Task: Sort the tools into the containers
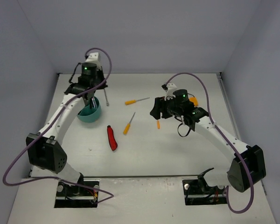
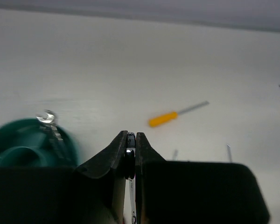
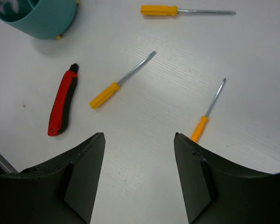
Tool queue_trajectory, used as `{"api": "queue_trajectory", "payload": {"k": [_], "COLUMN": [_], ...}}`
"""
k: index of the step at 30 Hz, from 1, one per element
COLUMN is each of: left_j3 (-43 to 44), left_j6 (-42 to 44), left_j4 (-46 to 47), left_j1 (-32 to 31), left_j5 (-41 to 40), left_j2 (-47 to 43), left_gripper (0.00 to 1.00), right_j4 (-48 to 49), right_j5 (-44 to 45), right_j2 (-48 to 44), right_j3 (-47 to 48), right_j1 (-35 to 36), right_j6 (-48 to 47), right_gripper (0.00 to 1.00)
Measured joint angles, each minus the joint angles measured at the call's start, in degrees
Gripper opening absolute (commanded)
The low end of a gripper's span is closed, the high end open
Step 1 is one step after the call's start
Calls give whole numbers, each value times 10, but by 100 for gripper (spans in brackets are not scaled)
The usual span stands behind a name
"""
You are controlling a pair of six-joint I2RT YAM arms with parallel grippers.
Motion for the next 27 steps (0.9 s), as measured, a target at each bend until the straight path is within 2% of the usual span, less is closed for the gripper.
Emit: {"api": "queue_trajectory", "payload": {"k": [5,11,18,27], "left_j3": [30,30,0,-28], "left_j6": [57,79,61,24], "left_j4": [-9,0,42,98], "left_j1": [69,108,115,115], "left_j5": [-48,-55,-50,-43], "left_j2": [-1,48,104,111], "left_gripper": [0,0,0,0], "right_j4": [-4,-4,-4,-5], "right_j5": [4,3,3,2], "right_j2": [1,3,6,10], "right_j3": [-18,-20,-34,-38], "right_j1": [-4,-4,-4,-4], "right_j6": [0,-1,-2,-2], "right_gripper": [58,58,58,58]}}
